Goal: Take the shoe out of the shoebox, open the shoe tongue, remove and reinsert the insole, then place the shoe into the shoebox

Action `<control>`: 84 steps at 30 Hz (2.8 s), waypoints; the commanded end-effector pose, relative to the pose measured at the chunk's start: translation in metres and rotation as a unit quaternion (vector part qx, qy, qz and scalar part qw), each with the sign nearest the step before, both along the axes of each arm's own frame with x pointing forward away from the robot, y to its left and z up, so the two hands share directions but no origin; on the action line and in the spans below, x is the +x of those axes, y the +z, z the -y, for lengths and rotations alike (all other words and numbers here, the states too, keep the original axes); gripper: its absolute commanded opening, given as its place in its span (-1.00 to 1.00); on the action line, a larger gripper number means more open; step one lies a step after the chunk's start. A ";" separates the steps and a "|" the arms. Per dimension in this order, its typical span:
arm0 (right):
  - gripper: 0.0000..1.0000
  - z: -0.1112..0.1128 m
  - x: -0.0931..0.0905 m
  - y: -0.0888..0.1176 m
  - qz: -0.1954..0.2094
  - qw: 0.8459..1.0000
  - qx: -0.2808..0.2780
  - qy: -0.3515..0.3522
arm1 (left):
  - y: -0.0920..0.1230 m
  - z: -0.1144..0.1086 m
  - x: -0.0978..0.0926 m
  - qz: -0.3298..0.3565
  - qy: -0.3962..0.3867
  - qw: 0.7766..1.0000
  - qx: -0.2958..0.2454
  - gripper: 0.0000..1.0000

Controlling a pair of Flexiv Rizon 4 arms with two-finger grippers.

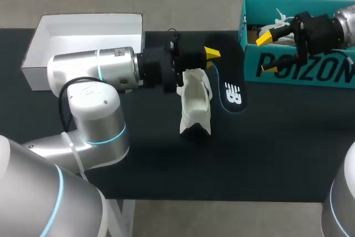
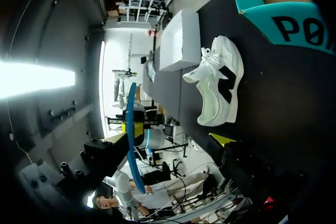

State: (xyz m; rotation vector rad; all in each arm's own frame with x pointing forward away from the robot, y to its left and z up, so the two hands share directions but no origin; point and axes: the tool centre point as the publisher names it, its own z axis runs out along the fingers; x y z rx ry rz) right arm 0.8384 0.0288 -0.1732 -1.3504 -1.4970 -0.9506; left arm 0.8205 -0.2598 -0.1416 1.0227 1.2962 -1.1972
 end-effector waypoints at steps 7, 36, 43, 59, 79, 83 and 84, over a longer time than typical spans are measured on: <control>1.00 0.019 -0.002 -0.004 0.021 0.999 -0.029 0.007 | 0.008 0.000 -0.007 -0.009 0.010 1.000 -0.003 -1.00; 1.00 0.125 -0.017 0.030 0.053 0.977 -0.135 -0.154 | 0.004 -0.012 -0.009 -0.035 0.019 0.999 0.026 -1.00; 1.00 0.125 -0.017 0.030 0.053 0.977 -0.135 -0.154 | 0.004 -0.012 -0.009 -0.035 0.019 0.999 0.026 -1.00; 1.00 0.125 -0.017 0.030 0.053 0.977 -0.135 -0.154 | -0.037 -0.033 -0.026 -0.159 0.011 0.982 0.106 -1.00; 1.00 0.125 -0.017 0.030 0.053 0.977 -0.135 -0.154 | -0.042 -0.073 -0.066 -0.348 -0.077 0.914 0.194 -1.00; 1.00 0.125 -0.017 0.030 0.053 0.977 -0.135 -0.154 | -0.057 -0.073 -0.057 -0.310 -0.101 0.924 0.201 -1.00; 1.00 0.125 -0.017 0.030 0.053 0.977 -0.135 -0.154 | -0.064 -0.073 -0.053 -0.293 -0.106 0.927 0.206 -1.00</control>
